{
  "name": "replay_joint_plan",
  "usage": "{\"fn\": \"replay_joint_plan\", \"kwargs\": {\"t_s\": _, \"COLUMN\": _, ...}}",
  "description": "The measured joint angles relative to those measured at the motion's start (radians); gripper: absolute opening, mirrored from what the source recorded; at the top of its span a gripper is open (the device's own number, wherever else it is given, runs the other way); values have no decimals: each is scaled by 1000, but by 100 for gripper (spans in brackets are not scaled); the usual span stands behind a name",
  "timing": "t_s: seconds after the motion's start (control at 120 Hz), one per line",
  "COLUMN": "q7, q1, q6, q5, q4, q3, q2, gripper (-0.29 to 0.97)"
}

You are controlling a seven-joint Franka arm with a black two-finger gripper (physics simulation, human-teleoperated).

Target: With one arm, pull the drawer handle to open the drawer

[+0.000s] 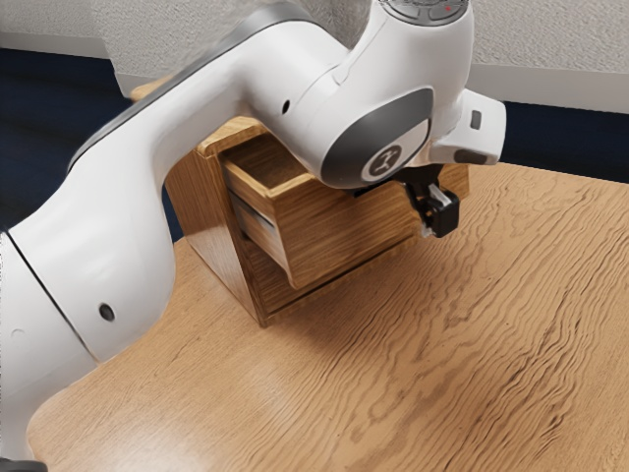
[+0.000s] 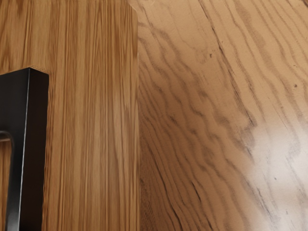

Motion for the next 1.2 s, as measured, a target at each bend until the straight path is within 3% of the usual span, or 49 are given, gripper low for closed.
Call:
{"fn": "replay_joint_plan", "kwargs": {"t_s": 0.433, "q7": -8, "q1": -78, "q6": -2, "q5": 26, "q4": 3, "q3": 1, "q2": 9, "gripper": 68}}
{"fn": "replay_joint_plan", "kwargs": {"t_s": 0.558, "q7": -10, "q1": -129, "q6": -3, "q5": 31, "q4": 2, "q3": 49, "q2": 9, "gripper": 68}}
{"fn": "replay_joint_plan", "kwargs": {"t_s": 0.825, "q7": -15, "q1": -178, "q6": -5, "q5": 44, "q4": 4, "q3": 57, "q2": 11, "gripper": 68}}
{"fn": "replay_joint_plan", "kwargs": {"t_s": 1.0, "q7": -17, "q1": -191, "q6": -62, "q5": 50, "q4": 49, "q3": 62, "q2": -30, "gripper": 65}}
{"fn": "replay_joint_plan", "kwargs": {"t_s": 1.092, "q7": -19, "q1": -187, "q6": -116, "q5": 6, "q4": 106, "q3": 63, "q2": -69, "gripper": 66}}
{"fn": "replay_joint_plan", "kwargs": {"t_s": 1.2, "q7": -58, "q1": -142, "q6": -230, "q5": -115, "q4": 131, "q3": 66, "q2": -126, "gripper": 67}}
